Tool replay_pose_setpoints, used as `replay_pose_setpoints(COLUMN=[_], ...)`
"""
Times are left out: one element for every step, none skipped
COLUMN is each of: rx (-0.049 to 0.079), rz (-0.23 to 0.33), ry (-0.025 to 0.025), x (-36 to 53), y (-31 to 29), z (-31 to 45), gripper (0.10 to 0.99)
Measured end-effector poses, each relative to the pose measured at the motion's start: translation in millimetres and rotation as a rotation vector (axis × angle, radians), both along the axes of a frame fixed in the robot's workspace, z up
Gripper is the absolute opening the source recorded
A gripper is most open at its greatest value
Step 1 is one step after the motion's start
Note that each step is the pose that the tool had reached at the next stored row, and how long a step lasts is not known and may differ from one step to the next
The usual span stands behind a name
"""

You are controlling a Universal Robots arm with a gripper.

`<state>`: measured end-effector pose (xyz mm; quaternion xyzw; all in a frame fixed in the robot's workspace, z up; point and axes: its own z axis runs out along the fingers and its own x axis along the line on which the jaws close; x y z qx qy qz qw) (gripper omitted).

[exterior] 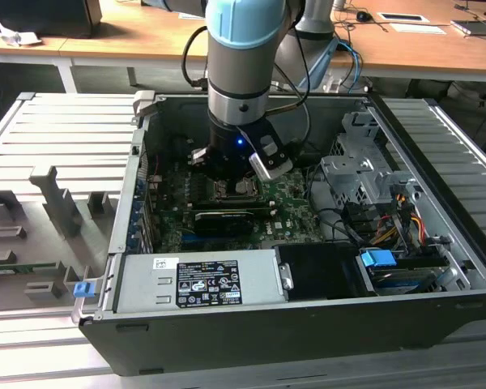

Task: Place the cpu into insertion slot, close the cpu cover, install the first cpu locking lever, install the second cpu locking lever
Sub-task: 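Install the second cpu locking lever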

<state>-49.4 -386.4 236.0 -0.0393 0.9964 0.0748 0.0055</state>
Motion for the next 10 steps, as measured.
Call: replay_pose_setpoints(rx=[0.000, 0.001, 0.001, 0.002, 0.003, 0.007, 0.017, 0.025, 0.033, 0.043], rz=[0.000, 0.000, 0.000, 0.001, 0.001, 0.000, 0.001, 0.001, 0.001, 0.001], ry=[0.0001, 0.0002, 0.0002, 0.0002, 0.0001, 0.0002, 0.0001, 0.0001, 0.0001, 0.0001], x=[-0.1, -0.2, -0.3, -0.3, -0.3, -0.5, -0.9, -1.7, -2.8, -4.5], y=[-0.1, -0.1, -0.1, -0.1, 0.0, -0.1, -0.2, -0.4, -0.6, -1.0], z=[-1.7, -3.6, -6.1, -7.5, -8.8, -10.5, -11.6, -12.2, -12.6, -13.6], gripper=[0.106, 0.106, 0.106, 0.106, 0.106, 0.106, 0.106, 0.106, 0.106, 0.106])
